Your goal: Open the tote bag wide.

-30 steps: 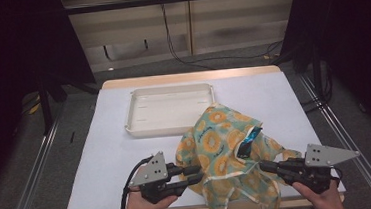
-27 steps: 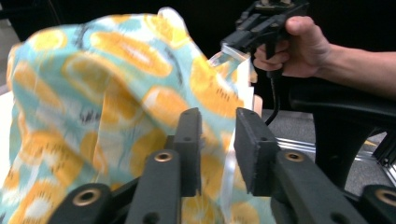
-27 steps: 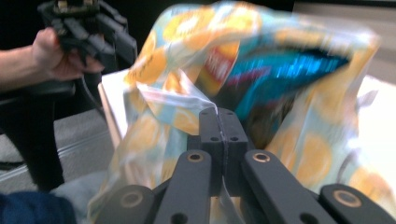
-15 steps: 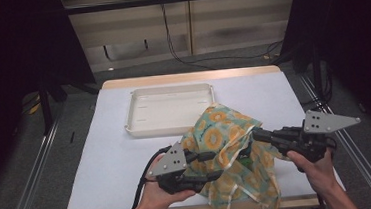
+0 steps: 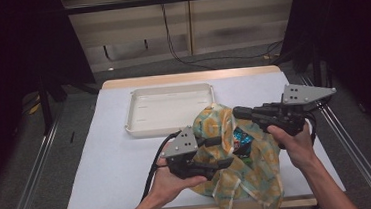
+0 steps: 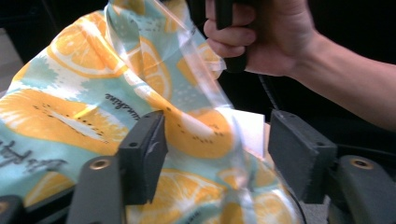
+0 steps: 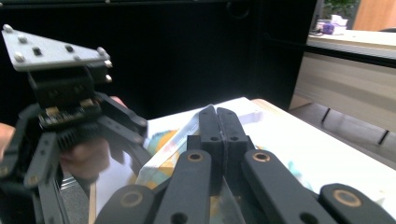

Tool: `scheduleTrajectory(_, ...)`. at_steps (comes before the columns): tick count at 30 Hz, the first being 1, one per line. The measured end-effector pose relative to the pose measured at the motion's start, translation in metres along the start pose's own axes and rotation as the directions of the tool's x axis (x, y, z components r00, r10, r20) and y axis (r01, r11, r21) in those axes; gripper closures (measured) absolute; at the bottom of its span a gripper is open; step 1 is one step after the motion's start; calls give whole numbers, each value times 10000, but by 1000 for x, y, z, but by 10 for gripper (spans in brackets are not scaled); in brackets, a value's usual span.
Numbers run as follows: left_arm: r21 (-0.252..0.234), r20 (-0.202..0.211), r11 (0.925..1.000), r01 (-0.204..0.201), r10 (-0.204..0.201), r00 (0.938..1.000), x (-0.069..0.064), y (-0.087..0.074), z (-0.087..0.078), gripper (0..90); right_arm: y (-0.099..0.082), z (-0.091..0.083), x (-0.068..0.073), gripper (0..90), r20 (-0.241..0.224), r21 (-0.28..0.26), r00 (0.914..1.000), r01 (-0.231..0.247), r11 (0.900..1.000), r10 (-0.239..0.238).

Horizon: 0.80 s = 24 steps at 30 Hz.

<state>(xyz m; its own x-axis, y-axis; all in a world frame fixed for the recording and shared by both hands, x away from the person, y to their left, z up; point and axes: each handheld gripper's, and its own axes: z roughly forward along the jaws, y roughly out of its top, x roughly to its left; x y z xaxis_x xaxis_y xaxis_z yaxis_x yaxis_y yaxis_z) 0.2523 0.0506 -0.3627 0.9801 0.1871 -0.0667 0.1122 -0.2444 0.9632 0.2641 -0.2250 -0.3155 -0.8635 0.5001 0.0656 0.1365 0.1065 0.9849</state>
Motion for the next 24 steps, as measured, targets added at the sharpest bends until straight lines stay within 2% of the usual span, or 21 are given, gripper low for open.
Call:
scheduleTrajectory(2, -20, -208, 9999, 122, -122, 9997, 4, -1, 2, 341, 5, 8, 0, 900, -153, -42, 9999, -7, 10000, 6)
scheduleTrajectory(3, 28, -506, 10000, 72, -71, 9987, 6, -2, 2, 413, 7, 13, 2, 900, -281, -78, 9996, -21, 10000, 19)
scheduleTrajectory(4, 28, -506, 10000, 72, -71, 9987, 6, -2, 2, 512, 7, 13, 2, 900, -281, -78, 9996, -21, 10000, 19)
scheduleTrajectory(5, 41, -425, 10000, 88, -86, 9991, 8, -3, 1, 512, 8, 15, 3, 900, -354, -83, 9994, 46, 10000, -49)
scheduleTrajectory(6, 64, -414, 9998, 175, -172, 9990, 8, -3, 0, 726, 10, 20, 4, 900, -384, 20, 9992, 105, 9999, -104)
scheduleTrajectory(7, 51, -312, 9995, 324, -322, 9990, 13, -4, -4, 821, 10, 21, 3, 900, -407, 86, 9991, 110, 9999, -106)
scheduleTrajectory(8, 51, -312, 9995, 324, -322, 9990, 13, -4, -4, 872, 10, 21, 3, 900, -407, 86, 9991, 110, 9999, -106)
scheduleTrajectory(9, 60, -259, 9993, 363, -362, 9990, 15, -4, -7, 872, 9, 22, 1, 900, -327, 134, 9994, 125, 9998, -120)
scheduleTrajectory(10, -45, -179, 9977, 680, -681, 9975, 20, -6, -11, 895, 7, 23, -5, 900, -192, 166, 9998, -4, 9999, 7)
scheduleTrajectory(14, -89, -301, 9969, 787, -789, 9964, 27, -6, -20, 899, 1, 25, -14, 900, 70, 438, 10000, -53, 9990, 50)
scheduleTrajectory(15, -104, -371, 9959, 897, -900, 9953, 32, -6, -27, 900, -3, 25, -16, 867, 225, 608, 9997, -106, 9981, 93)
scheduleTrajectory(17, -158, -418, 9948, 1007, -1012, 9940, 35, -7, -30, 900, -7, 22, -17, 795, 368, 613, 9992, -174, 9980, 151)
scheduleTrajectory(18, -160, -497, 9942, 1062, -1069, 9930, 38, -8, -32, 900, -7, 22, -17, 795, 368, 613, 9992, -174, 9980, 151)
scheduleTrajectory(19, -205, -597, 9917, 1269, -1279, 9900, 44, -10, -37, 900, -10, 16, -18, 700, 447, 539, 9988, -206, 9983, 182)
scheduleTrajectory(20, -205, -597, 9917, 1269, -1279, 9900, 44, -10, -37, 900, -10, 16, -18, 700, 447, 539, 9988, -206, 9983, 182)
scheduleTrajectory(21, -190, -661, 9902, 1383, -1392, 9880, 46, -11, -38, 900, -13, 8, -16, 623, 559, 527, 9983, -209, 9984, 180)
scheduleTrajectory(22, -162, -692, 9893, 1448, -1456, 9869, 48, -12, -40, 900, -13, 8, -16, 623, 559, 527, 9983, -209, 9984, 180)
scheduleTrajectory(23, -185, -796, 9887, 1486, -1496, 9855, 51, -13, -43, 900, -16, -1, -13, 541, 687, 488, 9973, -285, 9984, 251)
scheduleTrajectory(24, -185, -796, 9887, 1486, -1496, 9855, 51, -13, -43, 900, -16, -1, -13, 541, 687, 488, 9973, -285, 9984, 251)
